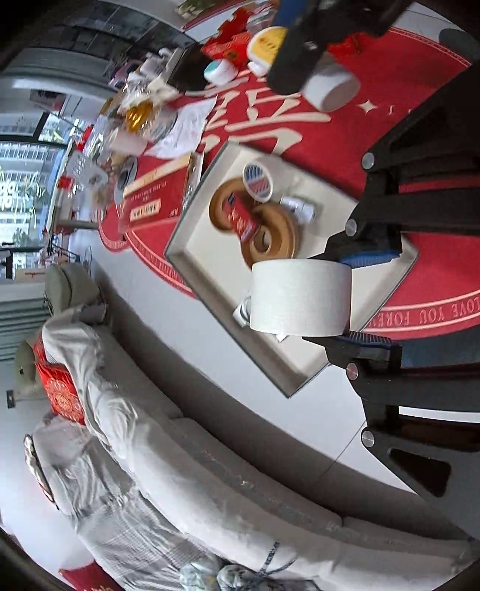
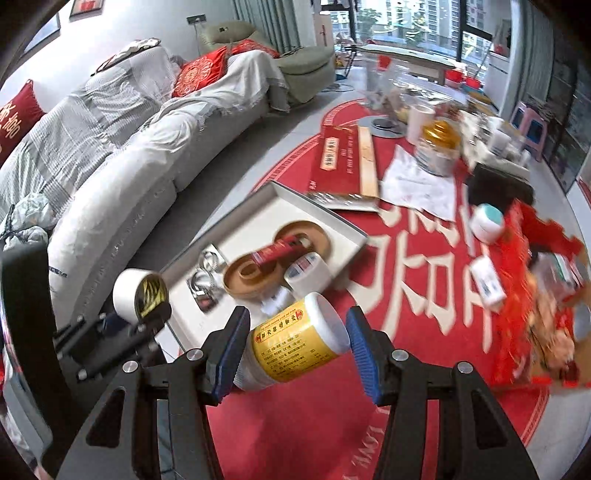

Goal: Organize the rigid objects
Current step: 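Carry the paper roll and bottle into the white tray and release both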

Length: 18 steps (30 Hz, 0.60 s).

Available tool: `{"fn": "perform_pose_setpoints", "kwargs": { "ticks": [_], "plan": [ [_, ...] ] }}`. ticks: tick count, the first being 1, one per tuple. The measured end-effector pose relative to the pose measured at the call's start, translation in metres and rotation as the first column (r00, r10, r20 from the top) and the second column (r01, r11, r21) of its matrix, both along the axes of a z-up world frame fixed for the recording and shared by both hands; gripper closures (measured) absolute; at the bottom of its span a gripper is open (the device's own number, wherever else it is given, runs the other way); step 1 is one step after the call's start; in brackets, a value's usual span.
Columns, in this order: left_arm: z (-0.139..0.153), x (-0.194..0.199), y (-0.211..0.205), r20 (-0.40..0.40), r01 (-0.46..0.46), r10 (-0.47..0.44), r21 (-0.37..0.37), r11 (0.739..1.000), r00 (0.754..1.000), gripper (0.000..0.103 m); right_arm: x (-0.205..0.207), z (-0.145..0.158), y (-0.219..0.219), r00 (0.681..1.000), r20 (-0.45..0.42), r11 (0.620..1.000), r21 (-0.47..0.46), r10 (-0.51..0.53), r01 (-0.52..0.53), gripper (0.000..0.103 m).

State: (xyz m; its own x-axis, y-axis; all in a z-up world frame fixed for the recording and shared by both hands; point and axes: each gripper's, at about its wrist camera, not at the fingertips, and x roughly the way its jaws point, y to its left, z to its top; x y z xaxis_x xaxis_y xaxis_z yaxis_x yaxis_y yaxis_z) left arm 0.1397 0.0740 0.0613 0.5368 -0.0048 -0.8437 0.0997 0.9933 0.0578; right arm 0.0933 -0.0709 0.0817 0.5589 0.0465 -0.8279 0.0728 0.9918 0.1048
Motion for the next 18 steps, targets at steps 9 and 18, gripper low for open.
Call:
{"fn": "perform_pose_setpoints", "kwargs": {
  "ticks": [9, 18],
  "plan": [
    [-0.013, 0.027, 0.008, -0.026, -0.039, 0.039, 0.012, 0.999, 0.999, 0.071, 0.049, -0.009, 0.013, 0.999, -0.027, 1.0, 0.01, 0.029, -0.029, 0.048],
    [-0.045, 0.052, 0.005, -0.108, -0.033, 0.035, 0.015, 0.999, 0.994, 0.07, 0.085, -0.04, 0.017, 0.995, -0.099, 0.999, 0.032, 0.034, -0.031, 0.048]
  ]
}}
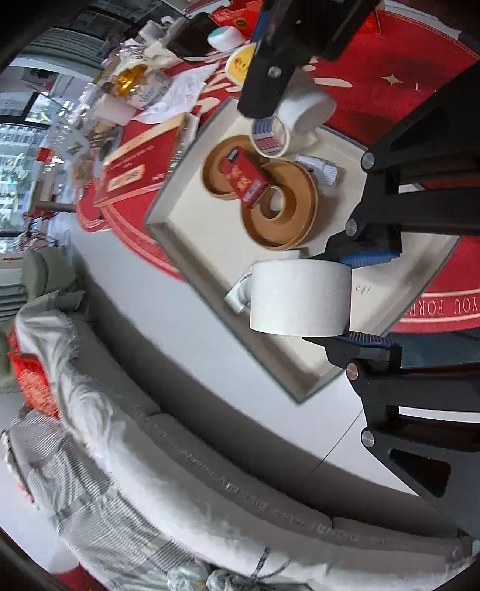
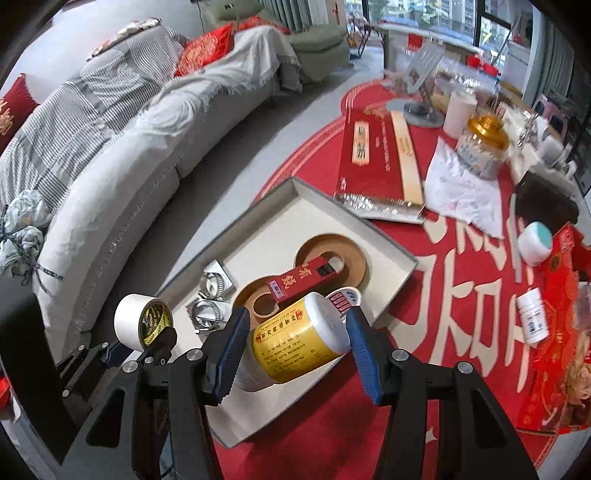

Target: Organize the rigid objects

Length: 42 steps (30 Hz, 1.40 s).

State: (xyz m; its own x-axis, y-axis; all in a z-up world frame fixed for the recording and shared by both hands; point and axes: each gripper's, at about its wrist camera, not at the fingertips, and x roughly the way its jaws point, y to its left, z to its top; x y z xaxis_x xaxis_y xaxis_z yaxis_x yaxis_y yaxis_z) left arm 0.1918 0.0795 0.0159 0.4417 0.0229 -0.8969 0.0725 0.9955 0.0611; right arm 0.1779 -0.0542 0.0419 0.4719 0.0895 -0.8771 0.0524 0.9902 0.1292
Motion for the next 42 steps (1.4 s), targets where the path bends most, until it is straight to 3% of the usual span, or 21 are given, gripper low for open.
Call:
{"fn": "perform_pose_setpoints", "kwargs": {
  "ticks": [1, 2, 3, 4, 5, 6, 10, 17, 21, 26, 42],
  "plan": [
    [-0.005, 0.002, -0.001, -0.009, 0.008, -0.008, -0.013, 1.0, 1.0, 0.068, 0.004, -0.006, 0.0, 1.0, -0.016, 1.0, 0.002, -0.005, 0.006, 0.047],
    [-0.009, 0.003, -0.003, -0.012, 0.013, -0.013, -0.012, 1.0, 1.0, 0.054, 0.009, -0.014, -0.001, 0.999, -0.031, 1.0, 0.012, -0.009, 0.009, 0.047],
    [-0.011, 0.003, -0.004, -0.003, 0.014, -0.014, -0.01, 1.0, 1.0, 0.029, 0.012, -0.018, -0.001, 0.999, -0.038, 1.0, 0.019, -0.007, 0.008, 0.047],
    [-0.011, 0.002, -0.004, 0.013, 0.011, -0.011, -0.011, 1.0, 1.0, 0.017, 0.016, -0.024, -0.001, 0.999, -0.052, 1.0, 0.03, 0.005, -0.004, 0.045],
    [-0.011, 0.002, -0.005, 0.027, 0.01, -0.01, -0.005, 1.0, 1.0, 0.01, 0.02, -0.03, -0.001, 0.997, -0.069, 0.999, 0.037, 0.018, -0.016, 0.028],
    [-0.01, 0.001, -0.006, 0.035, 0.016, -0.016, -0.001, 1.0, 0.999, 0.009, 0.023, -0.035, -0.002, 0.996, -0.089, 0.999, 0.034, 0.023, -0.02, 0.008],
    [-0.006, 0.002, -0.004, 0.011, 0.046, -0.046, -0.052, 0.998, 0.999, 0.0, 0.018, -0.032, -0.01, 0.998, -0.062, 1.0, 0.014, 0.004, -0.003, 0.007],
    [0.023, -0.007, 0.01, 0.047, 0.021, -0.015, -0.141, 0.99, 0.999, 0.0, -0.001, -0.008, -0.02, 0.998, -0.06, 1.0, -0.013, -0.026, 0.026, 0.0],
    [0.033, -0.009, 0.016, 0.007, -0.051, 0.052, -0.091, 0.995, 0.999, 0.0, -0.003, 0.0, -0.013, 0.994, -0.107, 1.0, 0.014, -0.004, 0.005, 0.0],
    [0.045, -0.014, 0.027, -0.02, -0.105, 0.104, -0.112, 0.988, 0.994, 0.0, -0.003, 0.009, -0.003, 0.992, -0.127, 1.0, 0.024, -0.011, 0.014, 0.0],
    [0.057, -0.019, 0.018, 0.003, -0.067, 0.068, -0.084, 0.994, 0.998, 0.0, -0.003, 0.016, 0.005, 0.988, -0.151, 0.999, 0.037, -0.014, 0.02, 0.0]
  ]
}}
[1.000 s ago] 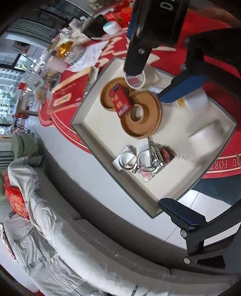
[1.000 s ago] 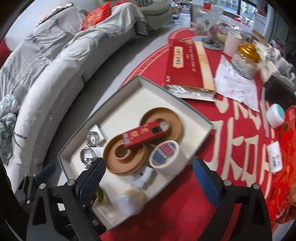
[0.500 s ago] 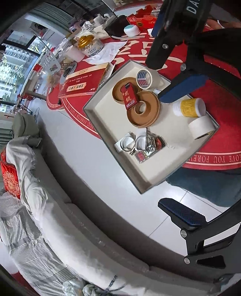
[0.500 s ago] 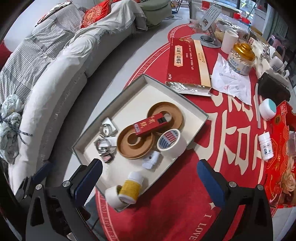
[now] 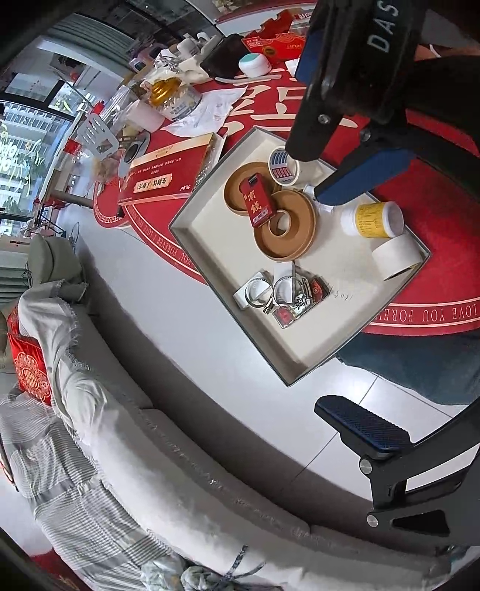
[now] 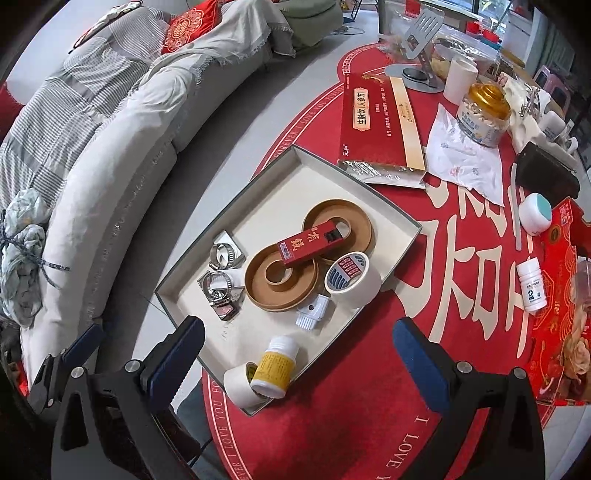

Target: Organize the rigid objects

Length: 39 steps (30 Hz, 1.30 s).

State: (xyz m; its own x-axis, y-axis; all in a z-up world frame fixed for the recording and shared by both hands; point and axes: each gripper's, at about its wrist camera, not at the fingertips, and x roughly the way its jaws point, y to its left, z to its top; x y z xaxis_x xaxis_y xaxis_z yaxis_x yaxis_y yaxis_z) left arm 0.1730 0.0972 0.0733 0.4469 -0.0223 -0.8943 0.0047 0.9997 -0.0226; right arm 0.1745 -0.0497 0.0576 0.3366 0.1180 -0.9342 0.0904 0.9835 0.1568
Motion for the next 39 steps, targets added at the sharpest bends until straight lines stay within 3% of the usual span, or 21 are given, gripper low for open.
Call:
{"fn": "perform_pose_setpoints", "kwargs": {
  "ticks": [39],
  "plan": [
    [-0.0026, 0.0004, 0.0036, -0.01, -0.005, 0.005, 0.013, 1.0, 1.0, 0.0, -0.001, -0.0002, 0.0048, 1.0, -0.015, 1.0, 0.002, -0.003, 0.004, 0.0]
  ]
}}
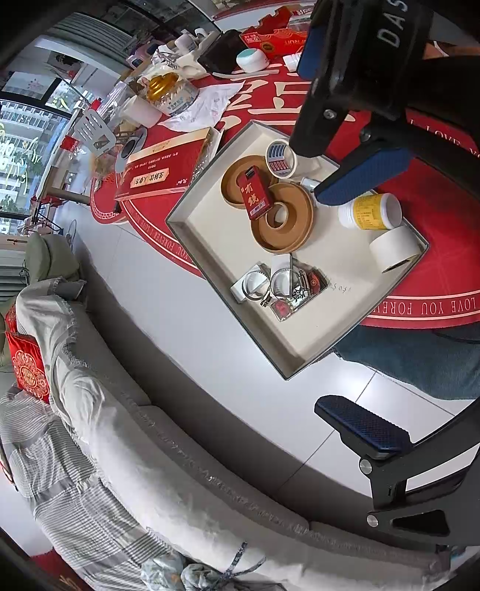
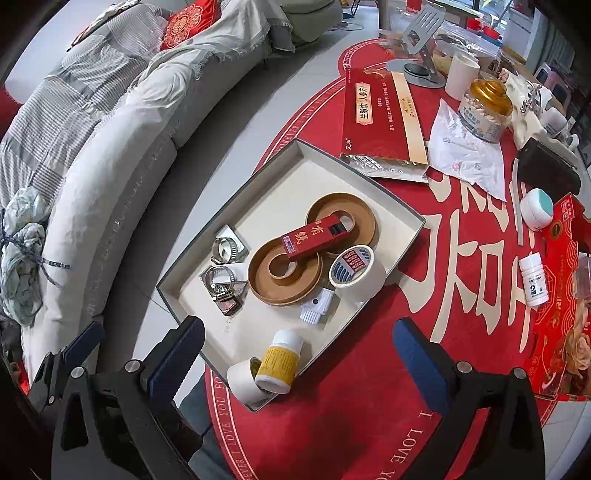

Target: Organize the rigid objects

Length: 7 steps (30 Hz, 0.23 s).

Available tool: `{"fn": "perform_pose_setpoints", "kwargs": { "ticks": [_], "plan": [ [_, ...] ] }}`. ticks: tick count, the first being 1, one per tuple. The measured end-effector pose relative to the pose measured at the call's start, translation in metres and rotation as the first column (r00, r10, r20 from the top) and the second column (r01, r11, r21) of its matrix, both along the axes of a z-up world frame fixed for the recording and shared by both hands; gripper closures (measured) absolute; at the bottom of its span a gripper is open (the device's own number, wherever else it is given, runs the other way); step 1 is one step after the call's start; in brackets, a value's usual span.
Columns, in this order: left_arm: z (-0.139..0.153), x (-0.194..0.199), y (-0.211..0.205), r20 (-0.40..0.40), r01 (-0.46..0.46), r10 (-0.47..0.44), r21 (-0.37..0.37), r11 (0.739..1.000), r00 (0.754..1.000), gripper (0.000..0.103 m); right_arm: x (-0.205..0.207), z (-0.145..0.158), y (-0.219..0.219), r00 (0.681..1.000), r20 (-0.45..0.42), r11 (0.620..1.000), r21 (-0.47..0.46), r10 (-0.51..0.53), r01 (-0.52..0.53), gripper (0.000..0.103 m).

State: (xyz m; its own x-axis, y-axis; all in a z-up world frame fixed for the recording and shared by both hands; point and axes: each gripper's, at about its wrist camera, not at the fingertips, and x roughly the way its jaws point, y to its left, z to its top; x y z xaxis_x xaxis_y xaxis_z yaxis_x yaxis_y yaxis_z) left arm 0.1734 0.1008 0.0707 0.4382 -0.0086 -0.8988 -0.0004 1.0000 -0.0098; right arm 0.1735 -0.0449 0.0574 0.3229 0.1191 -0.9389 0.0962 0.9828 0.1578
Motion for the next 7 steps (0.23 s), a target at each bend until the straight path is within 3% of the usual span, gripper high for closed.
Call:
{"fn": "perform_pose_setpoints", "kwargs": {
  "ticks": [7],
  "plan": [
    [0.0004, -0.0031, 0.002, 0.028, 0.003, -0.003, -0.004, 1.0, 1.0, 0.0, -0.0004, 0.001, 0.0001, 1.0, -0.001, 1.0, -0.004, -0.003, 0.003, 0.0]
  ]
}}
